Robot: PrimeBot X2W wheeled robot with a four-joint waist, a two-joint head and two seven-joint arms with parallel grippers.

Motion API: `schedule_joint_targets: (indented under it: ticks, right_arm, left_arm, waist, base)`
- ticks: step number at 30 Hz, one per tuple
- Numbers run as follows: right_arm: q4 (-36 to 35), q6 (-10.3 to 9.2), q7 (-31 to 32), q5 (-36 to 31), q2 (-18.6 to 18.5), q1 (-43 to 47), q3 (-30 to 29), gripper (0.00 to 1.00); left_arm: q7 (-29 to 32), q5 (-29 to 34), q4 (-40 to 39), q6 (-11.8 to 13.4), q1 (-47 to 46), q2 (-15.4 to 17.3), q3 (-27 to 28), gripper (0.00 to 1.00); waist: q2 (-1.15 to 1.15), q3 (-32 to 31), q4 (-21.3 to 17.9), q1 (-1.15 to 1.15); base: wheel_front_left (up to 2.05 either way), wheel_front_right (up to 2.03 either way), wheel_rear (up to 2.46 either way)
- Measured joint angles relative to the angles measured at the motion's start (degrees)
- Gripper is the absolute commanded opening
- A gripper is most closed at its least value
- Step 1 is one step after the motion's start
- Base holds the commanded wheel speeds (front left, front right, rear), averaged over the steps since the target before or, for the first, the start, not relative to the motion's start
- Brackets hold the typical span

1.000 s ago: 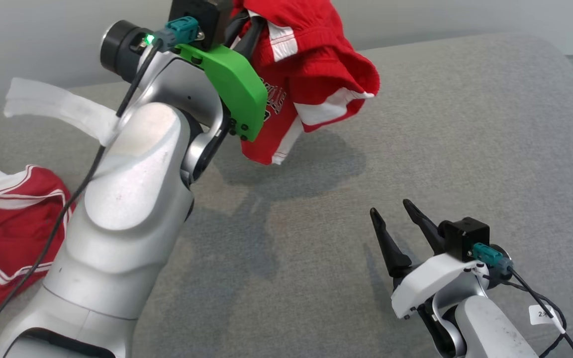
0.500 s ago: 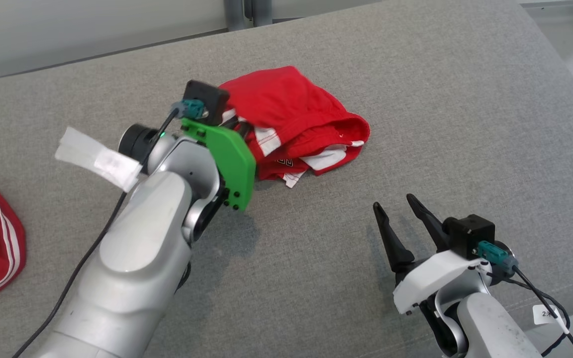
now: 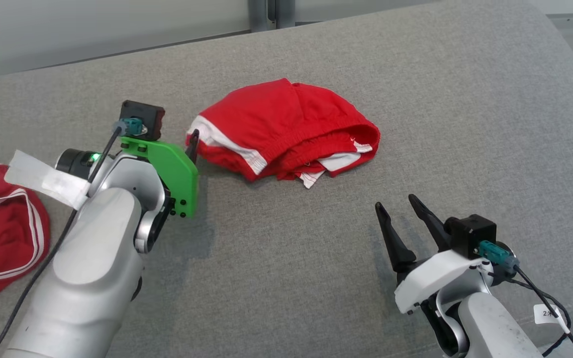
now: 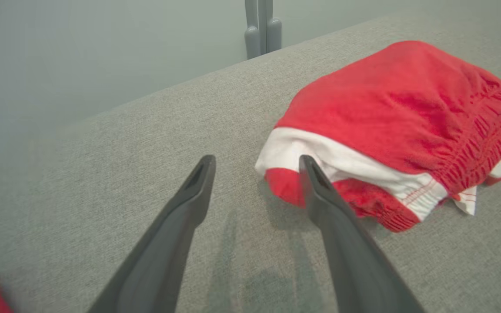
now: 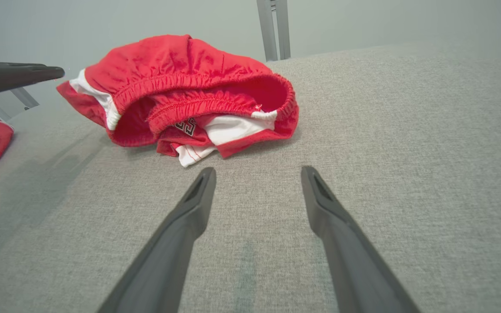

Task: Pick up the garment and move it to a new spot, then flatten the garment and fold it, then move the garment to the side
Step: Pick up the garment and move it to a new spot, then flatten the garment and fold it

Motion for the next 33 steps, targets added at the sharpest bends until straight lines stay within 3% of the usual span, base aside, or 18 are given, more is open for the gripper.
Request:
schedule_joint_targets:
  ticks: [7,14,24,33]
  right_arm:
    - [0.08,0.00,0.46,-0.24,0.02,0.57,-0.86,1.00]
    - [-1.18,0.00,0.74,-0.45,0.00,1.86,-2.55,1.00]
    - [-1.40,0.00,-0.44,1.38,-0.03,1.76,-2.08,1.00]
    - [1.27,0.00,-3.38,4.52,-0.08,0.60,-0.25,1.00]
  left_arm:
    - [4.92,0.23,-4.82,1.72,-1.62,0.79,-0.35,1.00]
    - [15.12,-0.90,-11.15,-0.43,-3.64,-3.16,-5.10,1.00]
    - [25.57,0.09,-10.29,-1.37,-5.99,-6.86,-12.34,1.00]
    - [26.04,0.59,-5.20,-0.09,-7.59,-8.51,-14.34,1.00]
  waist:
    - [0.00,-2.77,1.20,0.00]
    - [0.00,-3.64,0.08,0.00]
    - [0.00,-1.06,-6.23,0.00]
    - [0.00,2.59,-13.08,0.00]
  base:
    - [0.00,0.00,0.00]
    - [0.00,0.00,0.00]
    - [0.00,0.00,0.00]
    - [0.00,0.00,0.00]
